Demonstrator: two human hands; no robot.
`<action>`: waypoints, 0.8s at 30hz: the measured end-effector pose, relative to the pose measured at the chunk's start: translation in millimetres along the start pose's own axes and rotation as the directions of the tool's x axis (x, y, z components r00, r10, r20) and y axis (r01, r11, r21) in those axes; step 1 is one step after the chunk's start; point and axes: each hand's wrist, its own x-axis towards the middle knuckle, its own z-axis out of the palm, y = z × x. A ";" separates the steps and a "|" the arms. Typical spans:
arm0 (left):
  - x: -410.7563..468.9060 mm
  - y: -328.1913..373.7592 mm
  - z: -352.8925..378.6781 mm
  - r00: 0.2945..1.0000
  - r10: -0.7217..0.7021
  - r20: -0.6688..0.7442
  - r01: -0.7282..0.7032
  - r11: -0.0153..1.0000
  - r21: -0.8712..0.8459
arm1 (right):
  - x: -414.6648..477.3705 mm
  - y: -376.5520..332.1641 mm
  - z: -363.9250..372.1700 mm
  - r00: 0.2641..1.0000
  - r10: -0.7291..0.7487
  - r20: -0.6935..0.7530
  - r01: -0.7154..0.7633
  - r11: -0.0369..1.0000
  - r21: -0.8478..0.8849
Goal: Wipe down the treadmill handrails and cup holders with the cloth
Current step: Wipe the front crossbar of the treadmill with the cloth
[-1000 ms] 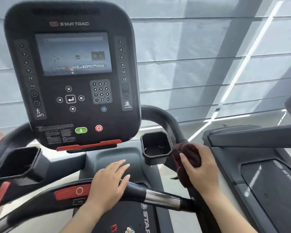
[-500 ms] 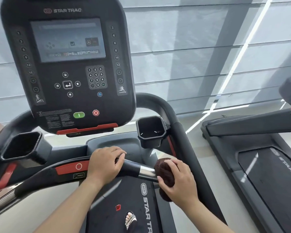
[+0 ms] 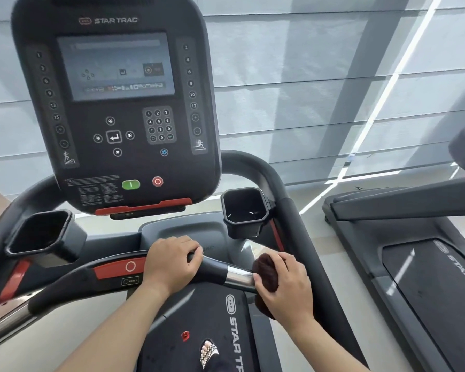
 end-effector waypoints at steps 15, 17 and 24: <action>1.2 -1.7 2.5 0.999 0.028 -0.021 -0.028 1.000 0.009 | -13.1 -13.5 2.1 1.000 -0.025 -0.008 0.025 1.000 0.014; 1.0 -1.6 2.7 0.999 0.035 -0.030 -0.034 0.999 0.011 | -19.6 -13.3 2.4 0.995 -0.099 -0.006 0.099 0.995 0.016; 1.4 -2.4 1.5 0.999 0.049 -0.022 -0.049 0.999 0.016 | -8.6 -19.0 0.2 0.997 0.060 -0.049 -0.060 0.998 -0.001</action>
